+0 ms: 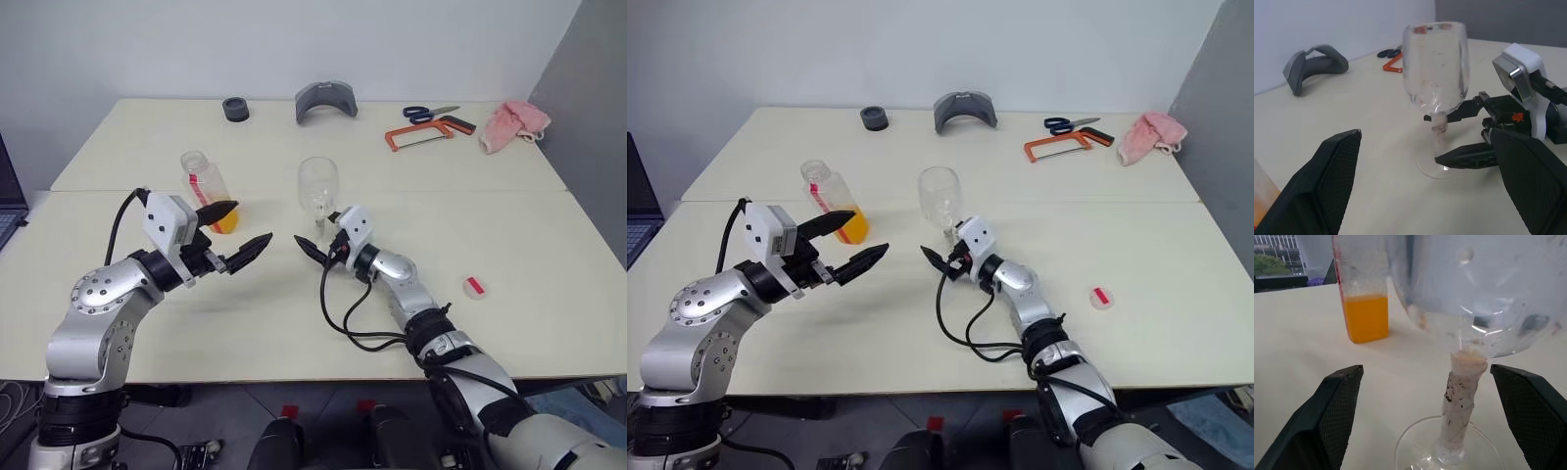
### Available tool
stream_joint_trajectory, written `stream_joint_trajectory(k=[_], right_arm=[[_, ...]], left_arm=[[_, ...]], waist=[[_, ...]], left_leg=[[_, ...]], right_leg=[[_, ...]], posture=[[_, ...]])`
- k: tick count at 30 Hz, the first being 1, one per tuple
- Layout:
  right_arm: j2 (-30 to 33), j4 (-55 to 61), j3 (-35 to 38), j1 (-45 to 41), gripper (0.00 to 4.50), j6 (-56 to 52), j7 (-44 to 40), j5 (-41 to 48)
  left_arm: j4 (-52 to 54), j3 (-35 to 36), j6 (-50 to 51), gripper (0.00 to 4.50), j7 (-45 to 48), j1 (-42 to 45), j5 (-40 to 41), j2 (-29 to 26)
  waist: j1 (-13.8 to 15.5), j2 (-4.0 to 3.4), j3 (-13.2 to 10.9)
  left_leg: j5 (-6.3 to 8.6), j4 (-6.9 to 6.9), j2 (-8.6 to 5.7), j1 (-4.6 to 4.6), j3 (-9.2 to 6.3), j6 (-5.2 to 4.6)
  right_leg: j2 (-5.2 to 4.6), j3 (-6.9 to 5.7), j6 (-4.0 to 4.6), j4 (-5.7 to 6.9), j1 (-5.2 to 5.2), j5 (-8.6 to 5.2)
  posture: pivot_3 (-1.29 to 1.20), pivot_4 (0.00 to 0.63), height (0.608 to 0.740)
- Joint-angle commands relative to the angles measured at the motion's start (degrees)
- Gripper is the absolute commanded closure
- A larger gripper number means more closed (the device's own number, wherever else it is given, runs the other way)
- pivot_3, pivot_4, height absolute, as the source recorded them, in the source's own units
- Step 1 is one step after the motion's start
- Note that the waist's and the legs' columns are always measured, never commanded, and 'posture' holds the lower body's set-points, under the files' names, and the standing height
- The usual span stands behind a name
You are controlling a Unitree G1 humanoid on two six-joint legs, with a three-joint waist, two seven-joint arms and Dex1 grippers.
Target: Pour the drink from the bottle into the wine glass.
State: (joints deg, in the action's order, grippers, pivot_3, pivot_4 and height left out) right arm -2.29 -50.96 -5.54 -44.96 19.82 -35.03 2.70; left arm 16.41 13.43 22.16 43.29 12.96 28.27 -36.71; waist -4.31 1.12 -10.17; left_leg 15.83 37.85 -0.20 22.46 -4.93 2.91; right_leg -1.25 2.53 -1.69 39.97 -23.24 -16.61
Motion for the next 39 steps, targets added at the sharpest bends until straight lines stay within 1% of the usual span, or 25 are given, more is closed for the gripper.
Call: stream_joint_trajectory(k=[1,6,8,10,12,14,16,19,21,24,27,32,39], right_arm=[[0.9,5.24,0.09,1.82,0.05,-1.28,-1.25,0.84],[3.95,11.86,-1.08,6.02,0.05,-4.44,-3.24,0.49],[5.89,16.53,-1.84,8.52,0.05,-6.82,-4.8,0.47],[8.39,22.24,-3.16,11.25,0.05,-9.46,-7.21,0.4],[11.13,28.72,-4.23,14.12,0.05,-12.32,-9.28,0.79],[14.77,36.1,-5.36,17.39,0.05,-15.72,-12.12,1.41],[18.44,43.97,-6.02,20.64,0.05,-20.04,-14.87,2.97],[23.4,55.17,-6.21,24.27,0.05,-27.28,-18.31,6.53],[25.29,61.0,-5.67,25.39,0.05,-32.32,-19.25,9.63],[26.9,67.59,-4.92,25.61,0.05,-38.45,-19.13,13.6],[25.98,70.52,-4.16,24.38,0.05,-41.87,-16.2,15.48],[25.09,72.59,-4.54,22.82,0.05,-45.74,-12.77,16.3],[24.61,74.81,-5.83,22.15,0.05,-47.74,-10.12,16.35]], left_arm=[[3.07,1.63,-0.23,0.0,-0.96,-0.04,1.34,0.09],[3.6,1.96,-0.25,0.0,-2.12,-0.91,2.13,0.72],[3.28,1.61,-0.65,0.0,-2.44,-1.97,1.69,1.21],[2.87,1.38,-0.36,0.0,-2.5,-3.42,1.6,1.59],[1.93,0.69,-1.31,0.0,-2.57,-5.25,-0.48,1.22],[0.81,0.86,-2.0,0.0,-3.75,-6.69,-1.5,2.02],[-0.55,0.85,-3.41,0.0,-5.36,-7.73,-3.17,3.21],[-4.58,1.23,-6.57,0.0,-10.64,-7.64,-7.13,6.22],[-7.12,1.11,-8.12,0.0,-13.72,-7.39,-9.07,8.39],[-10.29,0.9,-10.99,0.0,-17.55,-6.52,-11.69,11.15],[-14.4,1.72,-13.24,0.0,-20.86,-4.27,-13.74,12.39],[-18.22,2.2,-13.91,0.0,-20.88,0.1,-13.93,10.77],[-23.38,2.29,-13.75,0.0,-18.67,5.75,-12.66,9.29]], waist=[[0.0,0.0,0.0],[0.06,0.0,0.0],[0.07,0.0,0.0],[0.16,0.0,0.0],[0.31,0.0,0.0],[0.52,-0.01,-0.01],[0.98,-0.01,-0.01],[1.28,0.01,0.0],[1.37,0.02,-0.01],[1.41,0.04,0.0],[1.64,0.1,0.02],[1.98,0.11,0.03],[2.12,0.1,0.03]], left_leg=[[0.0,0.0,0.0,0.0,0.0,0.0],[0.0,0.01,0.0,0.01,0.0,0.0],[0.0,0.0,0.0,0.0,0.0,0.0],[0.0,0.0,0.0,0.01,0.0,-0.01],[0.01,0.0,0.0,0.01,0.02,-0.01],[0.01,0.0,0.0,0.02,-0.01,-0.01],[0.01,0.0,0.01,0.02,-0.01,-0.02],[0.01,0.03,-0.01,0.03,-0.02,-0.02],[0.01,0.05,0.0,0.03,-0.03,-0.02],[0.01,0.06,-0.01,0.03,-0.03,-0.02],[0.01,0.06,-0.01,0.05,-0.1,-0.02],[0.01,0.08,-0.05,0.08,-0.12,-0.01],[0.01,0.08,-0.08,0.08,-0.13,-0.01]], right_leg=[[0.0,0.0,0.0,0.0,0.0,0.0],[-0.01,0.0,0.0,0.0,0.0,0.0],[0.0,0.0,0.0,0.0,0.0,0.0],[0.0,0.0,0.0,-0.01,0.0,0.0],[-0.01,0.02,0.0,-0.02,0.0,0.0],[0.0,0.0,-0.01,-0.02,0.0,0.0],[0.0,-0.01,-0.01,-0.03,0.01,-0.01],[-0.02,-0.02,-0.02,-0.07,0.04,-0.01],[-0.01,-0.03,-0.02,-0.07,0.06,-0.01],[-0.01,-0.04,-0.02,-0.08,0.06,-0.01],[-0.01,-0.1,-0.02,-0.08,0.07,-0.01],[-0.02,-0.12,-0.03,-0.08,0.06,-0.01],[-0.02,-0.14,-0.03,-0.08,0.06,-0.01]], posture=[[0.0,0.15,0.74],[0.0,0.15,0.74],[0.0,0.15,0.74],[0.0,0.15,0.74],[0.0,0.15,0.74],[0.0,0.15,0.74],[0.0,0.15,0.74],[0.0,0.15,0.74],[0.0,0.15,0.74],[0.0,0.15,0.74],[0.0,0.15,0.74],[0.0,0.15,0.74],[0.0,0.15,0.74]])
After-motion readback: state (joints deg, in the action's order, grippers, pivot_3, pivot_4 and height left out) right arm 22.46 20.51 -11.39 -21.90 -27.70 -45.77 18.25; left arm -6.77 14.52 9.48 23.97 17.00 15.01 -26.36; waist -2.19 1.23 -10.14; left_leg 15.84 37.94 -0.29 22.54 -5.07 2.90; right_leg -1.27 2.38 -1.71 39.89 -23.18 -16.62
